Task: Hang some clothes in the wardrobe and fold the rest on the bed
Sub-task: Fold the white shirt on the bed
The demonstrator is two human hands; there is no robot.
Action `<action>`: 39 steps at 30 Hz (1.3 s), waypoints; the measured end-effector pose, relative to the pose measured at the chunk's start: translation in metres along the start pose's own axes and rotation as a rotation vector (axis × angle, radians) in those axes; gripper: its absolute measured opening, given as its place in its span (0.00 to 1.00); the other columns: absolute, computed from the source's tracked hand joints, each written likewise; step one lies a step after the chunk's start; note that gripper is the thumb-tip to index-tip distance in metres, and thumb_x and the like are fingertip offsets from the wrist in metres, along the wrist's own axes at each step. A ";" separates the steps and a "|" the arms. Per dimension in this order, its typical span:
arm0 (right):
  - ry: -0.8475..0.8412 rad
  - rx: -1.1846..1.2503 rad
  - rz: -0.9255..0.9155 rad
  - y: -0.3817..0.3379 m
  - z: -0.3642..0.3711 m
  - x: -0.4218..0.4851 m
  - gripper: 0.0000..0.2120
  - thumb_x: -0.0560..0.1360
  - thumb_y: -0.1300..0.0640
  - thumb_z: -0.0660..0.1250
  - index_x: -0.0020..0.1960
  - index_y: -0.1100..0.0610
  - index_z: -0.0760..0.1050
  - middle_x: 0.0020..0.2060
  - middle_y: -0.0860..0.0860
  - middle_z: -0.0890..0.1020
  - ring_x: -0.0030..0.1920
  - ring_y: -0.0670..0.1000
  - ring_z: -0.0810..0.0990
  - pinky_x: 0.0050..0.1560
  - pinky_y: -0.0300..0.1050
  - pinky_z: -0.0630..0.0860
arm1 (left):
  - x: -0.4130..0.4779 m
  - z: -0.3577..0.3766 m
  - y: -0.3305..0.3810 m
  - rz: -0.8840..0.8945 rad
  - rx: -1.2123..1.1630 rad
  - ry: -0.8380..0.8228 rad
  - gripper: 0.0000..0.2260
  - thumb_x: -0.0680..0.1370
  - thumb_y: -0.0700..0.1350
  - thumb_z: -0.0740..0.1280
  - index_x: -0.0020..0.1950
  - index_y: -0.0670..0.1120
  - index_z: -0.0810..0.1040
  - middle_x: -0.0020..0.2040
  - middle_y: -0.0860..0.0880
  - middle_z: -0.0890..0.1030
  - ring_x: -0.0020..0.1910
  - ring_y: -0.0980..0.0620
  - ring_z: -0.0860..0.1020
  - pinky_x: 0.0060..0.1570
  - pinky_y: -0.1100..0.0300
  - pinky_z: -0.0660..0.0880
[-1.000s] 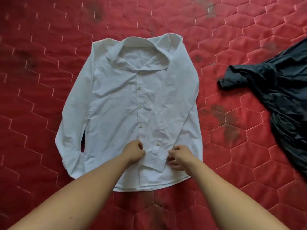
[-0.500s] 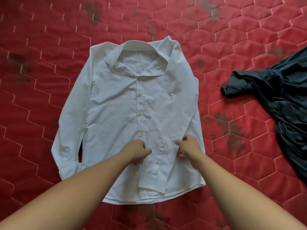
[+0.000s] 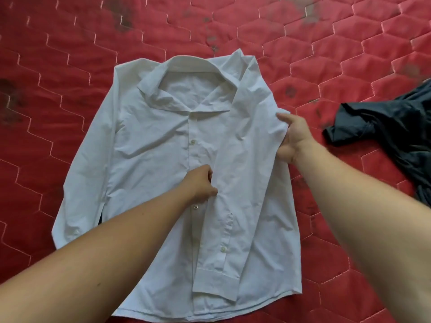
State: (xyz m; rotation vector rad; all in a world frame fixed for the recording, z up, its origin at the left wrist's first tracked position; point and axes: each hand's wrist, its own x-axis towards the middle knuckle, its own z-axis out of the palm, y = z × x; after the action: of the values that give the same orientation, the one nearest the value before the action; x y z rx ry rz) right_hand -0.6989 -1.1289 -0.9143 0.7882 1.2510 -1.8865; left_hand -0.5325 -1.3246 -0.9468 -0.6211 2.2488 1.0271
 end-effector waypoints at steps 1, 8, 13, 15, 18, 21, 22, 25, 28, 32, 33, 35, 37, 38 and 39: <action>0.039 0.034 -0.040 -0.007 0.001 0.006 0.17 0.77 0.55 0.65 0.62 0.61 0.80 0.57 0.59 0.85 0.56 0.60 0.85 0.60 0.56 0.80 | 0.002 0.000 0.002 -0.016 -0.013 -0.016 0.09 0.70 0.38 0.70 0.45 0.45 0.71 0.42 0.45 0.77 0.35 0.46 0.75 0.30 0.54 0.76; 0.670 -0.988 -0.537 -0.008 -0.010 0.025 0.15 0.77 0.57 0.62 0.64 0.55 0.71 0.62 0.57 0.73 0.59 0.58 0.73 0.54 0.48 0.71 | 0.003 -0.005 0.008 -0.062 -0.045 -0.070 0.11 0.70 0.35 0.69 0.44 0.45 0.68 0.42 0.42 0.75 0.33 0.44 0.75 0.29 0.54 0.77; 0.156 -2.082 -0.816 0.055 -0.012 0.011 0.35 0.79 0.37 0.58 0.79 0.54 0.58 0.80 0.61 0.56 0.80 0.63 0.53 0.77 0.65 0.51 | -0.002 -0.006 0.010 -0.039 0.038 -0.053 0.10 0.71 0.35 0.68 0.45 0.44 0.69 0.46 0.39 0.78 0.35 0.43 0.78 0.32 0.52 0.79; 0.047 -2.253 -0.623 0.076 -0.018 0.011 0.43 0.77 0.27 0.50 0.83 0.49 0.42 0.82 0.57 0.40 0.81 0.59 0.38 0.76 0.68 0.37 | -0.003 -0.006 0.009 -0.028 0.041 -0.048 0.10 0.70 0.36 0.69 0.47 0.44 0.70 0.48 0.38 0.80 0.36 0.43 0.79 0.34 0.50 0.80; 0.123 -2.154 -0.539 0.088 -0.021 0.007 0.44 0.76 0.25 0.47 0.82 0.45 0.36 0.81 0.54 0.34 0.80 0.58 0.31 0.74 0.72 0.36 | -0.008 -0.004 0.004 -0.020 -0.019 0.000 0.11 0.71 0.39 0.69 0.51 0.44 0.72 0.48 0.41 0.80 0.40 0.42 0.80 0.41 0.46 0.81; 0.193 -1.990 -0.705 0.118 -0.018 -0.018 0.42 0.78 0.30 0.52 0.83 0.49 0.41 0.81 0.55 0.38 0.81 0.58 0.35 0.76 0.72 0.44 | -0.025 0.006 -0.003 0.021 0.027 0.107 0.21 0.74 0.44 0.68 0.65 0.47 0.67 0.50 0.46 0.78 0.46 0.43 0.79 0.41 0.50 0.78; 0.171 -1.981 -0.738 0.136 -0.021 -0.032 0.42 0.78 0.31 0.53 0.83 0.50 0.41 0.82 0.55 0.38 0.81 0.57 0.36 0.75 0.72 0.44 | -0.033 0.013 -0.007 0.057 0.060 0.125 0.25 0.75 0.44 0.68 0.70 0.48 0.64 0.53 0.45 0.78 0.49 0.43 0.78 0.43 0.51 0.76; -0.003 -2.138 -0.615 0.194 -0.035 -0.074 0.42 0.79 0.31 0.53 0.82 0.49 0.38 0.81 0.55 0.34 0.80 0.58 0.33 0.74 0.75 0.44 | -0.064 0.029 -0.022 0.127 0.115 0.121 0.31 0.77 0.46 0.67 0.78 0.52 0.58 0.64 0.44 0.72 0.57 0.43 0.77 0.53 0.49 0.77; -0.010 -2.192 -0.481 0.222 -0.032 -0.092 0.43 0.79 0.33 0.55 0.82 0.49 0.36 0.80 0.55 0.32 0.79 0.59 0.30 0.74 0.76 0.42 | -0.093 0.026 -0.046 0.168 0.089 0.191 0.29 0.79 0.47 0.65 0.79 0.53 0.59 0.65 0.45 0.70 0.63 0.46 0.73 0.59 0.47 0.75; 0.100 -2.203 -0.489 0.225 0.011 -0.102 0.35 0.80 0.43 0.58 0.81 0.50 0.47 0.81 0.57 0.42 0.80 0.62 0.37 0.71 0.78 0.37 | -0.118 -0.014 -0.095 0.107 0.193 0.480 0.25 0.79 0.47 0.66 0.76 0.50 0.65 0.68 0.46 0.69 0.67 0.44 0.68 0.65 0.49 0.68; 0.087 -2.205 -0.524 0.228 0.025 -0.104 0.31 0.79 0.47 0.58 0.79 0.50 0.52 0.81 0.57 0.46 0.81 0.62 0.40 0.72 0.77 0.38 | -0.124 -0.025 -0.111 0.052 0.225 0.555 0.26 0.79 0.47 0.66 0.76 0.50 0.65 0.70 0.45 0.67 0.68 0.44 0.66 0.67 0.48 0.66; 0.028 -2.175 -0.610 0.241 0.058 -0.110 0.24 0.78 0.51 0.59 0.74 0.51 0.62 0.78 0.57 0.57 0.79 0.61 0.51 0.75 0.72 0.46 | -0.137 -0.042 -0.148 -0.109 0.208 0.656 0.29 0.77 0.48 0.68 0.76 0.51 0.64 0.73 0.44 0.62 0.71 0.42 0.62 0.69 0.43 0.62; -0.062 -2.097 -0.698 0.259 0.091 -0.118 0.20 0.78 0.51 0.61 0.70 0.52 0.68 0.72 0.56 0.68 0.73 0.60 0.63 0.73 0.61 0.61 | -0.150 -0.052 -0.183 -0.322 0.025 0.660 0.32 0.75 0.49 0.70 0.76 0.53 0.60 0.75 0.43 0.57 0.72 0.39 0.61 0.69 0.39 0.61; -0.141 -2.038 -0.702 0.272 0.108 -0.121 0.20 0.79 0.50 0.62 0.69 0.53 0.70 0.68 0.55 0.71 0.69 0.59 0.67 0.68 0.57 0.66 | -0.156 -0.056 -0.200 -0.422 -0.115 0.653 0.34 0.74 0.50 0.71 0.77 0.53 0.58 0.74 0.43 0.57 0.71 0.38 0.62 0.69 0.39 0.63; -0.236 -1.968 -0.654 0.286 0.125 -0.125 0.19 0.80 0.50 0.61 0.70 0.53 0.70 0.66 0.54 0.73 0.67 0.58 0.70 0.64 0.55 0.70 | -0.161 -0.059 -0.217 -0.490 -0.263 0.659 0.35 0.74 0.51 0.71 0.77 0.53 0.58 0.73 0.42 0.59 0.70 0.37 0.65 0.69 0.41 0.65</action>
State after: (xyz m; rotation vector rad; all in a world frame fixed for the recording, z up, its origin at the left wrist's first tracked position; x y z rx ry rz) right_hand -0.4043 -1.2920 -0.9117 -0.9259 2.3830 -0.2714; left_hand -0.3006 -1.4731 -0.9191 -1.7350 2.2899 0.9520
